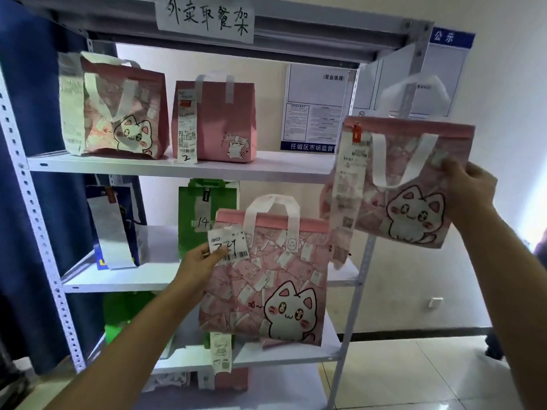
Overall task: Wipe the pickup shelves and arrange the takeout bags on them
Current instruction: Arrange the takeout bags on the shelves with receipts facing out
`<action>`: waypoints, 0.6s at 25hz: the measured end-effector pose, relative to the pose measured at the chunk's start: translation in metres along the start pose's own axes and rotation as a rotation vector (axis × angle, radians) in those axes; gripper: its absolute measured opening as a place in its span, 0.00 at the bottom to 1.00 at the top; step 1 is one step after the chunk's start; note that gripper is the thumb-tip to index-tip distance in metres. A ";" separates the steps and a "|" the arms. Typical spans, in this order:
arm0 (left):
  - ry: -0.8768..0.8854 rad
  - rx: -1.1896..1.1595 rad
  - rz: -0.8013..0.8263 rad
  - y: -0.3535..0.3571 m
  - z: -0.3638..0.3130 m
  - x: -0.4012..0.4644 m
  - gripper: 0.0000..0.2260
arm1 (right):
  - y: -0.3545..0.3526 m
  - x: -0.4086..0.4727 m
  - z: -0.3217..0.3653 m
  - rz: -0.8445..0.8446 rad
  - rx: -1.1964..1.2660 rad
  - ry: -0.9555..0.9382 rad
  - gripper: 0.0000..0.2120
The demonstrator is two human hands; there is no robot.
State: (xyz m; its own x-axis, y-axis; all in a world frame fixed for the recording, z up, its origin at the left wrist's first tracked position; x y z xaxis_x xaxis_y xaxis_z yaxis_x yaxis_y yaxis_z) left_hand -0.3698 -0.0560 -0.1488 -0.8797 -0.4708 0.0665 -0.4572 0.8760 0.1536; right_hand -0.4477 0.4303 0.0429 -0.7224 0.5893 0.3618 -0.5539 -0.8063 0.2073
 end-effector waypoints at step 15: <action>-0.070 -0.028 -0.035 0.064 0.065 0.037 0.06 | 0.192 0.084 0.012 0.183 0.186 0.020 0.06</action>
State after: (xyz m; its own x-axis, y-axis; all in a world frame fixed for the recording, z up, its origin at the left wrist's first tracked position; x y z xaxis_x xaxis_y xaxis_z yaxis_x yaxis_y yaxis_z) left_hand -0.4398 -0.0104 -0.2002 -0.8705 -0.4920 -0.0086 -0.4851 0.8552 0.1827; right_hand -0.6092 0.3245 0.1241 -0.8127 0.4320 0.3910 -0.3288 -0.8940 0.3044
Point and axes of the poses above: each hand's wrist, its own x-axis towards the middle knuckle, its own y-axis out of the palm, z = x × y, the point moved 7 cm from there along x, towards the middle knuckle, and after that the axes turned 7 degrees about -z, right-handed, at the moved point
